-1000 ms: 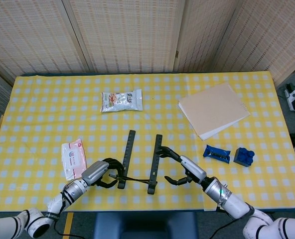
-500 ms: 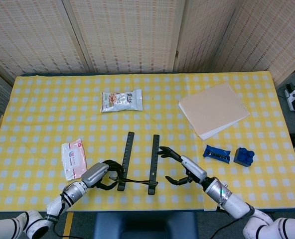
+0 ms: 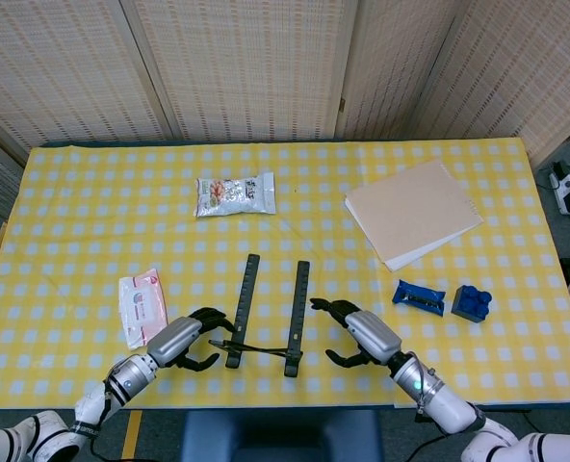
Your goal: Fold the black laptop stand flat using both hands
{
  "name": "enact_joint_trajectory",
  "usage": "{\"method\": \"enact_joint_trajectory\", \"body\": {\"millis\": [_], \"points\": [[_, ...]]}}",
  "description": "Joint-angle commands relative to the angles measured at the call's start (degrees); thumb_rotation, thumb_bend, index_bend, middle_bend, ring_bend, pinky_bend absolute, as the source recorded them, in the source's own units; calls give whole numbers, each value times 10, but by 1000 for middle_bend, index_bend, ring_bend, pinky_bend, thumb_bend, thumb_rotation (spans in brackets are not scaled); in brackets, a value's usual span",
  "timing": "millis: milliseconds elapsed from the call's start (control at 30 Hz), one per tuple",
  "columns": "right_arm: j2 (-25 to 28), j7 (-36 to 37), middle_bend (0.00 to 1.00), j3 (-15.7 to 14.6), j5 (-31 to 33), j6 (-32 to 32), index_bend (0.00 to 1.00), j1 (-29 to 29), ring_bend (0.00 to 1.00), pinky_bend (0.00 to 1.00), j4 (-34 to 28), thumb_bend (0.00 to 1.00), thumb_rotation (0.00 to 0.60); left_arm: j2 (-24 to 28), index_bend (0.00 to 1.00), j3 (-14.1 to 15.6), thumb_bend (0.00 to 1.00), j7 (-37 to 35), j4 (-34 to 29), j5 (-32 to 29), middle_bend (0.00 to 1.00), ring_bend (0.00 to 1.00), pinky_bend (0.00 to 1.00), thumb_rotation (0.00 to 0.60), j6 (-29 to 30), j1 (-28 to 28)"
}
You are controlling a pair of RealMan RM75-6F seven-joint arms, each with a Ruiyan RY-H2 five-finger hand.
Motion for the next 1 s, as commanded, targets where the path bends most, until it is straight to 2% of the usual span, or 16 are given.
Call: {"method": "enact_joint_trajectory", "body": {"millis": [33, 333, 667, 1000], "points": [[-46, -85, 184, 3, 51, -10, 130, -15, 154, 100, 6, 425, 600, 5, 298, 0, 485, -1, -4, 3, 304, 152, 115, 600, 7, 3], [-90, -148, 185, 13, 83, -29, 134, -13, 154, 100, 10, 425, 600, 21, 298, 1, 485, -13, -13, 6, 303, 151, 113, 600, 20, 10], [-151, -217, 227, 35, 119, -15, 225, -18, 181, 100, 25, 421, 600, 31, 299, 1, 485, -23, -18, 8, 303, 150, 110, 600, 22, 13], [-183, -266, 263, 59, 159, -5, 276, -18, 205, 100, 30, 409, 600, 32, 299, 2, 486, -28, -15, 7, 303, 150, 106, 600, 17, 13]]}}
